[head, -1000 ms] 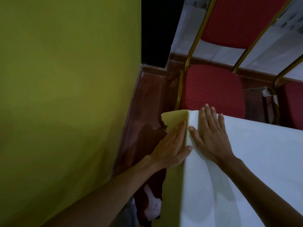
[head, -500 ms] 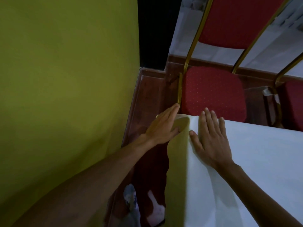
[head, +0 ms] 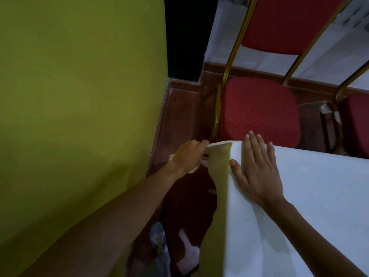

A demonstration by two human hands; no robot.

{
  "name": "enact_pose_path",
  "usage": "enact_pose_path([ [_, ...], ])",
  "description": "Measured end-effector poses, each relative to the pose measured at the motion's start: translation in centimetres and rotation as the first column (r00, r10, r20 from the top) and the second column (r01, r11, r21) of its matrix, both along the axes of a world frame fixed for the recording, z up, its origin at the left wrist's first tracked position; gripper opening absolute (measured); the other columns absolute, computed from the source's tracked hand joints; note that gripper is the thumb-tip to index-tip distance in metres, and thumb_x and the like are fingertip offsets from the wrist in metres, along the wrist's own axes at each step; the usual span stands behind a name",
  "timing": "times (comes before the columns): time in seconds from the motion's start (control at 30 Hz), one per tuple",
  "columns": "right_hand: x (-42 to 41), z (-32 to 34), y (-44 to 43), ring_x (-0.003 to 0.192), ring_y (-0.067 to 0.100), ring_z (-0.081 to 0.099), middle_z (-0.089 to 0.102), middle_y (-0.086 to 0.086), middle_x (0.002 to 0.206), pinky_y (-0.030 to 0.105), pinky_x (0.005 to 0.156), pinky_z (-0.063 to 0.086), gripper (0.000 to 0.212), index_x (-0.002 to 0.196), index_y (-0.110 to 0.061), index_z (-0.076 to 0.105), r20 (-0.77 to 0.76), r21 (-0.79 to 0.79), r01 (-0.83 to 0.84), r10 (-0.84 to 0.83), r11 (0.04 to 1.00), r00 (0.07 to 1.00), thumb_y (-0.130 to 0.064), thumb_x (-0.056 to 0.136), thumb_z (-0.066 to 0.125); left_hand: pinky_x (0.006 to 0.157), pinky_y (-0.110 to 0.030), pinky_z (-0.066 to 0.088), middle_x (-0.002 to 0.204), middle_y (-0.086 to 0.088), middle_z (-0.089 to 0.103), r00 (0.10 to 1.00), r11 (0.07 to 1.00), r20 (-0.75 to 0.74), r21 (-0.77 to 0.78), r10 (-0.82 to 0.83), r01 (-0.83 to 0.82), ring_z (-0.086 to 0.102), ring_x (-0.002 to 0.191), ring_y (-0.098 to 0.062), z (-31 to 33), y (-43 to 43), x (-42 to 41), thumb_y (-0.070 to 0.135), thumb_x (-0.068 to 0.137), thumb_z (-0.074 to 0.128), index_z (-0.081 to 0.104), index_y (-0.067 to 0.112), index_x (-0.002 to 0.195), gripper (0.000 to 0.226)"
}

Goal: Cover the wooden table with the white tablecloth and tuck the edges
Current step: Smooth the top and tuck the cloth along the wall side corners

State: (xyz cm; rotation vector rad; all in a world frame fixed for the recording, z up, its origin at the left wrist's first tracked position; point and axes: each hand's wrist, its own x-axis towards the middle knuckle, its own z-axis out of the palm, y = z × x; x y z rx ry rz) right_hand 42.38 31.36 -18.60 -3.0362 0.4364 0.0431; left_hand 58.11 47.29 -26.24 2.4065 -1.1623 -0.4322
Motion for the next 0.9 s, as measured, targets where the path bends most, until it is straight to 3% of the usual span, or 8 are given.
enact_pose_path([
  [0.17, 0.0, 0.1, 0.0, 0.158, 0.027, 0.008, 0.015, 0.014, 0.170, 0.053, 0.127, 0.009, 0.077, 0.161, -0.003, 0.018, -0.006, 0.007, 0.005, -0.005, 1.000, 1.000, -0.055, 0.104, 0.022, 0.063, -0.041, 0.057, 0.106, -0.006, 0.074, 0.998, 0.998, -0.009, 0.003, 0.070, -0.070, 0.072, 0.086, -0.031, -3.3, 3.0, -2.7, 0.013, 0.094, 0.064, 0.058, 0.015, 0.127, 0.033],
  [0.27, 0.1, 0.1, -0.2, 0.158, 0.027, 0.010, 0.018, 0.013, 0.169, 0.053, 0.128, 0.009, 0.077, 0.160, -0.004, 0.020, 0.000, 0.025, 0.006, -0.006, 1.000, 1.000, -0.056, 0.103, 0.024, 0.054, -0.039, 0.055, 0.091, -0.007, 0.074, 0.989, 0.990, -0.041, -0.030, 0.140, -0.141, 0.072, 0.073, -0.032, -3.8, 3.4, -4.3, 0.005, 0.089, 0.067, 0.060, 0.010, 0.124, 0.036],
  [0.37, 0.4, 0.4, 0.0, 0.155, 0.028, 0.023, 0.033, 0.013, 0.163, 0.052, 0.127, 0.012, 0.077, 0.155, -0.005, 0.033, 0.043, 0.069, 0.039, -0.042, 0.997, 0.998, -0.059, 0.101, 0.030, 0.068, -0.047, 0.054, 0.110, -0.019, 0.070, 0.987, 0.989, -0.066, 0.032, 0.149, -0.147, 0.069, 0.092, -0.039, -3.5, 3.5, -5.2, 0.000, 0.092, 0.058, 0.050, 0.001, 0.139, 0.049],
  [0.47, 2.0, 0.8, 0.4, 0.132, 0.034, 0.049, 0.059, 0.017, 0.132, 0.056, 0.120, 0.026, 0.074, 0.128, -0.004, 0.055, 0.112, 0.112, 0.167, -0.179, 0.980, 0.977, -0.069, 0.097, 0.035, 0.073, -0.051, 0.056, 0.128, -0.024, 0.063, 0.985, 0.986, -0.039, 0.027, 0.167, -0.166, 0.067, 0.104, -0.045, -4.0, 4.2, -5.3, -0.002, 0.091, 0.053, 0.047, -0.004, 0.141, 0.050],
  [0.57, 4.8, 0.7, 0.4, 0.117, 0.037, 0.057, 0.066, 0.018, 0.112, 0.057, 0.118, 0.028, 0.083, 0.104, -0.003, 0.062, 0.062, 0.113, 0.327, -0.335, 0.938, 0.940, -0.078, 0.093, 0.027, 0.068, -0.044, 0.060, 0.118, -0.023, 0.068, 0.991, 0.991, -0.031, -0.022, 0.128, -0.129, 0.071, 0.099, -0.040, -3.8, 4.7, -5.3, -0.004, 0.083, 0.060, 0.056, -0.006, 0.129, 0.046],
  [0.7, 5.7, -0.1, 0.9, 0.134, 0.038, 0.048, 0.063, 0.021, 0.131, 0.060, 0.121, 0.020, 0.075, 0.119, 0.002, 0.063, 0.012, -0.004, 0.336, -0.336, 0.942, 0.942, -0.063, 0.096, 0.032, 0.057, -0.031, 0.058, 0.113, -0.017, 0.072, 0.995, 0.994, 0.001, 0.039, 0.104, -0.104, 0.075, 0.089, -0.028, -5.1, 6.4, -5.5, -0.009, 0.066, 0.078, 0.061, -0.001, 0.126, 0.062],
  [0.8, 5.7, -0.1, 0.6, 0.143, 0.036, 0.040, 0.055, 0.018, 0.145, 0.058, 0.122, 0.017, 0.072, 0.131, 0.001, 0.058, -0.014, 0.010, 0.295, -0.295, 0.955, 0.955, -0.057, 0.095, 0.034, 0.060, -0.027, 0.057, 0.113, -0.013, 0.073, 0.999, 0.999, 0.042, 0.038, 0.018, -0.019, 0.075, 0.089, -0.022, -6.4, 7.3, -5.7, -0.002, 0.074, 0.058, 0.066, 0.002, 0.119, 0.045],
  [0.9, 5.7, 0.1, -0.1, 0.147, 0.036, 0.036, 0.049, 0.019, 0.151, 0.056, 0.123, 0.019, 0.080, 0.140, 0.000, 0.052, -0.059, 0.048, 0.223, -0.220, 0.974, 0.974, -0.061, 0.093, 0.029, 0.068, -0.026, 0.059, 0.116, -0.010, 0.072, 1.000, 0.999, 0.020, 0.027, -0.021, 0.021, 0.073, 0.100, -0.019, -7.3, 7.4, -5.4, 0.008, 0.079, 0.036, 0.066, 0.003, 0.119, 0.049],
])
